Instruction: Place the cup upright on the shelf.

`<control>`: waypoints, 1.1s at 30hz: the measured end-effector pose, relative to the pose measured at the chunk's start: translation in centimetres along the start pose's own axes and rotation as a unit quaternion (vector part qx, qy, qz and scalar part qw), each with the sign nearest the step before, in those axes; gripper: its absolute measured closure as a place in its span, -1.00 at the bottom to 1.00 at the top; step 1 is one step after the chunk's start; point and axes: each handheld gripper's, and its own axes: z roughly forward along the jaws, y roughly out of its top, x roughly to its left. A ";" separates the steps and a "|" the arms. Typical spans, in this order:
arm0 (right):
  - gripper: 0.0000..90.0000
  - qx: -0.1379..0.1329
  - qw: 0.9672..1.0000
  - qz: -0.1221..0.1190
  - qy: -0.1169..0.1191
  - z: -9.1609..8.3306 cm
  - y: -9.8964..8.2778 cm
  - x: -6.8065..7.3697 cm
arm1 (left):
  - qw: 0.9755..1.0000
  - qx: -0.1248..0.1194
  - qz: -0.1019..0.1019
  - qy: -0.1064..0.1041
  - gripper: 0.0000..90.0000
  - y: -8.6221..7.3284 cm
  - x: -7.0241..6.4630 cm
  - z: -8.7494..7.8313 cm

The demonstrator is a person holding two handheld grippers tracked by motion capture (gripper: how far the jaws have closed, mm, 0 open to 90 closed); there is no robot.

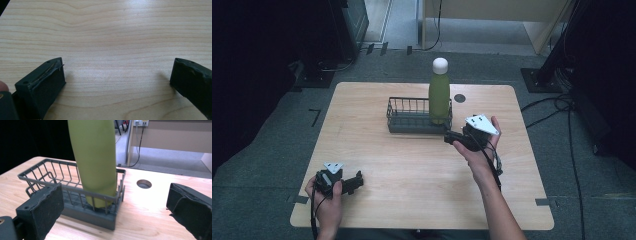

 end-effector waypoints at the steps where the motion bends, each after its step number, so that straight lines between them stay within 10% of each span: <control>1: -0.98 0.000 1.000 0.000 0.000 0.0 0.0 0.0 | 1.000 0.000 0.000 0.000 -1.00 0.0 0.0 0.0; 33: -0.98 0.033 0.996 0.033 -0.078 -4.5 -6.3 -7.1 | 1.000 0.002 0.002 0.000 -1.00 0.0 0.0 0.0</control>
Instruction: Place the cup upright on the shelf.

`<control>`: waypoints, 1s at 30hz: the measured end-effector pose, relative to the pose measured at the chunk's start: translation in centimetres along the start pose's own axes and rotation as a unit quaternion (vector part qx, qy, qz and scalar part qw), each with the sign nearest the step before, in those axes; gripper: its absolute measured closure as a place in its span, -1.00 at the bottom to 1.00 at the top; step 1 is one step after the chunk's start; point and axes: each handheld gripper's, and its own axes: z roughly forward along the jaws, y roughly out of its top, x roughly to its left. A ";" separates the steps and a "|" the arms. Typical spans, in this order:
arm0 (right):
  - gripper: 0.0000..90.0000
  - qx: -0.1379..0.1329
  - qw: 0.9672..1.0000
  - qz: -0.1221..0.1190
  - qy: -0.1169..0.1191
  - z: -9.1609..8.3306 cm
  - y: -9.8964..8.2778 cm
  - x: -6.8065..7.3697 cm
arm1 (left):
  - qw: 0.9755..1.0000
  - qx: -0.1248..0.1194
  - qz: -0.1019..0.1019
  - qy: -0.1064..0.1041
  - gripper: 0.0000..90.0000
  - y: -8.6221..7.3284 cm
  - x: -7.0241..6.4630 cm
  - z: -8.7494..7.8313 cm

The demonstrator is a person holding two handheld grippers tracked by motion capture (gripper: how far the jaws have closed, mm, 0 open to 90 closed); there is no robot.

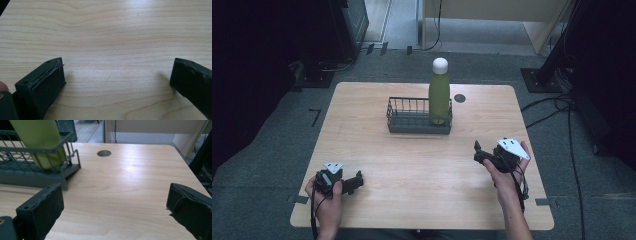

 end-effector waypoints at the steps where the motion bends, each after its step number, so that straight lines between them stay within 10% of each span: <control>1: -0.98 0.002 1.000 0.002 -0.004 -0.1 -0.2 -0.3 | 1.000 0.000 0.000 0.000 -1.00 0.0 0.0 0.0; 30: -0.98 0.062 0.996 0.011 -0.069 -2.6 -6.5 -6.1 | 1.000 0.000 0.000 0.000 -1.00 0.0 0.0 0.0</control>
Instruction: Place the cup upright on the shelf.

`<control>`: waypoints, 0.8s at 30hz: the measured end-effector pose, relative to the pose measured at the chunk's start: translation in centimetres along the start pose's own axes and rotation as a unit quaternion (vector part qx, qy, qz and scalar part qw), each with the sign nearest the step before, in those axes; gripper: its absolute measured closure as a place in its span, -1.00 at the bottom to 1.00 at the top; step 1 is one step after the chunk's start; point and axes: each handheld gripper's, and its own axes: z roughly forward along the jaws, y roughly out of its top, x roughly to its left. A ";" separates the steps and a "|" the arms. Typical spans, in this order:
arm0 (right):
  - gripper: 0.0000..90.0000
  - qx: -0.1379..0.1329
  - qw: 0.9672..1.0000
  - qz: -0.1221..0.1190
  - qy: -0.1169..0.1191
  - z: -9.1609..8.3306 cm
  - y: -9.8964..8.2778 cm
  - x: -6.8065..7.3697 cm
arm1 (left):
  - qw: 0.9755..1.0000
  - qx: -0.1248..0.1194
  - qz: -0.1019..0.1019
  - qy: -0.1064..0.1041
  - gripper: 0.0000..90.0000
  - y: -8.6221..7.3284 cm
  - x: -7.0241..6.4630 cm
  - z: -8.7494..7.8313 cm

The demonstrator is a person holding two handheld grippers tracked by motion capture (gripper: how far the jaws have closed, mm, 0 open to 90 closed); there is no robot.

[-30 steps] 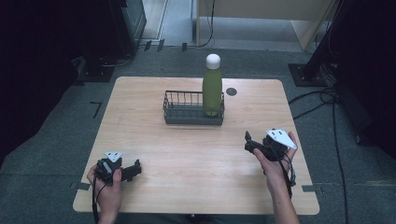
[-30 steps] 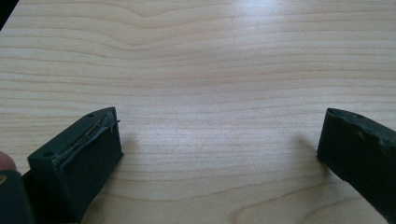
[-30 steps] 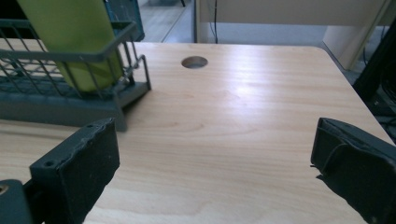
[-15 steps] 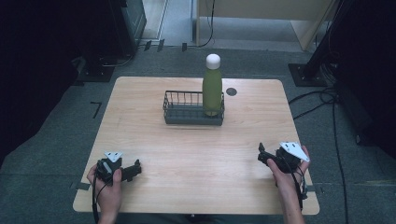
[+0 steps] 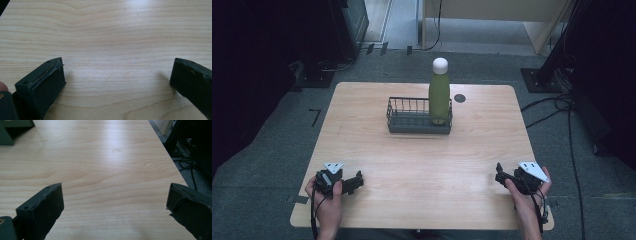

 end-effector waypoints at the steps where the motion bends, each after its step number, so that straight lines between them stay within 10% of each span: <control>1: -0.98 0.001 1.000 -0.003 -0.002 0.0 -0.2 -0.1 | 1.000 0.000 0.000 0.000 -1.00 0.0 0.0 0.0; 24: -0.98 0.091 0.994 -0.056 -0.030 -0.3 -1.4 -1.2 | 1.000 0.000 0.000 0.000 -1.00 0.0 0.0 0.0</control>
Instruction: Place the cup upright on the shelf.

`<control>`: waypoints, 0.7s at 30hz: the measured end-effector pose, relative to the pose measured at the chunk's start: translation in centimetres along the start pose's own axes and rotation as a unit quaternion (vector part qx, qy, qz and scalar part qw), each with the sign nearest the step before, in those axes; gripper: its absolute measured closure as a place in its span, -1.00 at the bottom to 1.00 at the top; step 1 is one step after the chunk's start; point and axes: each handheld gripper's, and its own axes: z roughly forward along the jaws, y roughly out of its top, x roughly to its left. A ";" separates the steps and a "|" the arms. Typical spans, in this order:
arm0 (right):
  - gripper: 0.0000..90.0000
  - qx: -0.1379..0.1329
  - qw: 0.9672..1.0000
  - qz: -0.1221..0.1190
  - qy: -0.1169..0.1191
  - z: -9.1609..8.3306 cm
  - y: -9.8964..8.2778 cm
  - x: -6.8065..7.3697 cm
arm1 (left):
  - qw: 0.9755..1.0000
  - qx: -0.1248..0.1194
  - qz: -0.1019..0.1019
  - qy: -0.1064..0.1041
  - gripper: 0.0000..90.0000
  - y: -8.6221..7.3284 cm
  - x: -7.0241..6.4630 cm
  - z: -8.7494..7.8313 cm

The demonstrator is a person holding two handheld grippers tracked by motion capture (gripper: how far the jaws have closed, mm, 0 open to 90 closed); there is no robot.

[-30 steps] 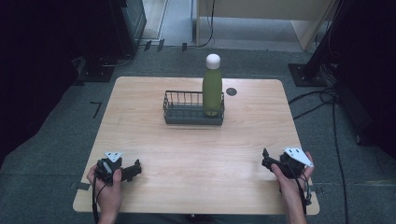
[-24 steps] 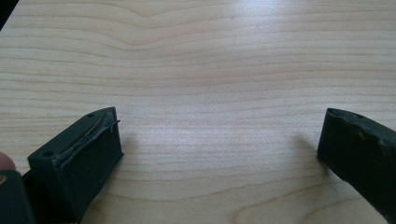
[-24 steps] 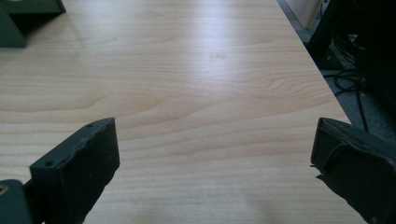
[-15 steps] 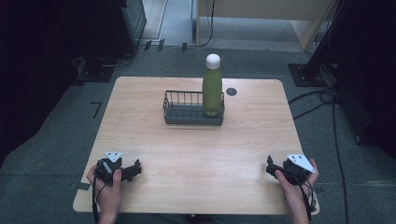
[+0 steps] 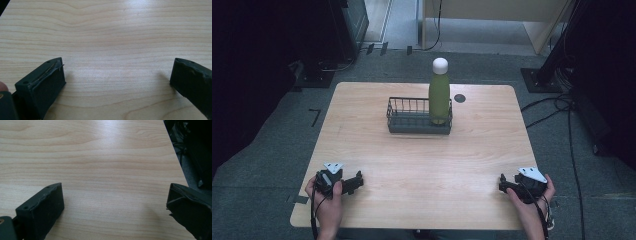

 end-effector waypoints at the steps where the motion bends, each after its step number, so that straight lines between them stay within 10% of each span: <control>1: -0.98 0.006 1.000 0.013 0.004 0.0 0.0 -0.3 | 1.000 0.000 0.000 0.000 -1.00 0.0 0.0 0.0; 21: -0.97 0.025 0.998 0.054 0.031 0.4 0.0 -1.1 | 1.000 0.000 0.000 0.000 -1.00 0.0 0.0 0.0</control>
